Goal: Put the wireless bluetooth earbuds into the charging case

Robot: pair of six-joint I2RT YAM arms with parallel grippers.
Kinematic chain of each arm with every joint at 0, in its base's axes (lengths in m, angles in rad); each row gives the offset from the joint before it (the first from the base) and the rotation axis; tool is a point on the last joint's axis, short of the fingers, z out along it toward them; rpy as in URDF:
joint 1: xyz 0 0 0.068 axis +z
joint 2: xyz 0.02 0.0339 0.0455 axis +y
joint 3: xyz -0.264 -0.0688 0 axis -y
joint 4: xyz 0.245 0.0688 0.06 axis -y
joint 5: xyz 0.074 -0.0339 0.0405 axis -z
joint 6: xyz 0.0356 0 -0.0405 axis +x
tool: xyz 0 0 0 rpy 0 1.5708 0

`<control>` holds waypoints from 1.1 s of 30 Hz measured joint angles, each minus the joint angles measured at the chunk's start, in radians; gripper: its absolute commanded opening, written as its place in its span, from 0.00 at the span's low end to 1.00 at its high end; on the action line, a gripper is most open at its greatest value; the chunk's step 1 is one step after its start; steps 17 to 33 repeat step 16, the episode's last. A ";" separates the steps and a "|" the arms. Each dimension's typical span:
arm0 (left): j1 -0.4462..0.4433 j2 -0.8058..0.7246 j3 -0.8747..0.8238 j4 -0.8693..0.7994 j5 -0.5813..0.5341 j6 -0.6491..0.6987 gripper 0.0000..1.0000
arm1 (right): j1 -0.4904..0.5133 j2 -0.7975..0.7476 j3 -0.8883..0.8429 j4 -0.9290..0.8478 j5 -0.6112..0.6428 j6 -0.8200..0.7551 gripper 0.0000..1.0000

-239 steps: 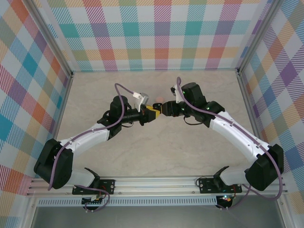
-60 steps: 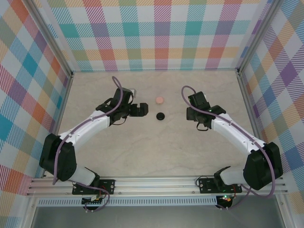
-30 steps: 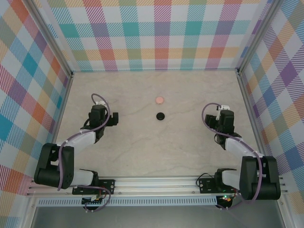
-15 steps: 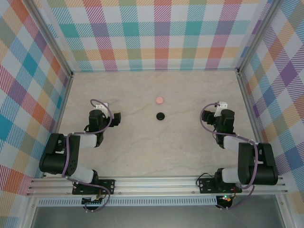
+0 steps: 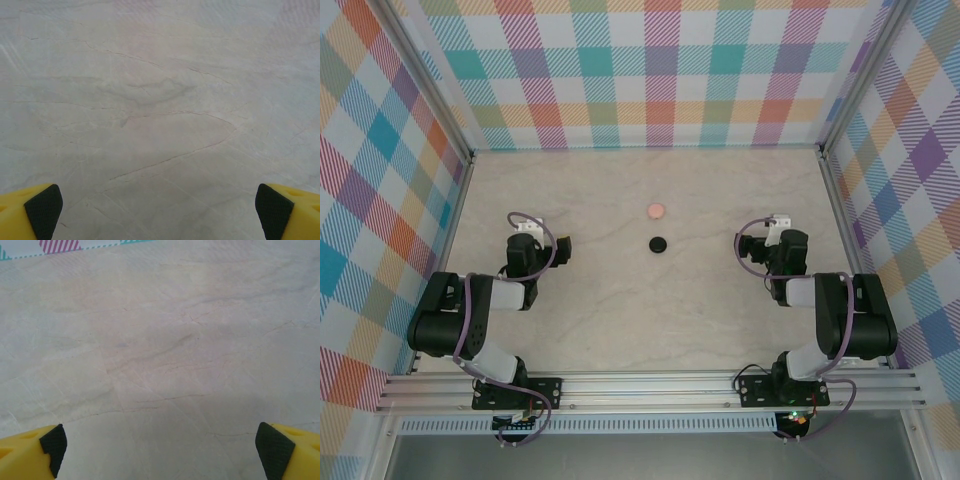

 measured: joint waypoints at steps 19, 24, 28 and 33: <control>0.000 0.000 0.000 0.000 -0.004 -0.003 1.00 | 0.000 0.000 0.006 0.002 -0.004 0.000 1.00; 0.000 0.000 0.000 0.000 -0.004 -0.003 1.00 | 0.000 0.000 0.006 0.002 -0.004 0.000 1.00; 0.000 0.000 0.000 0.000 -0.004 -0.003 1.00 | 0.000 0.000 0.006 0.002 -0.004 0.000 1.00; 0.000 0.000 0.000 0.000 -0.004 -0.003 1.00 | 0.000 0.000 0.006 0.002 -0.004 0.000 1.00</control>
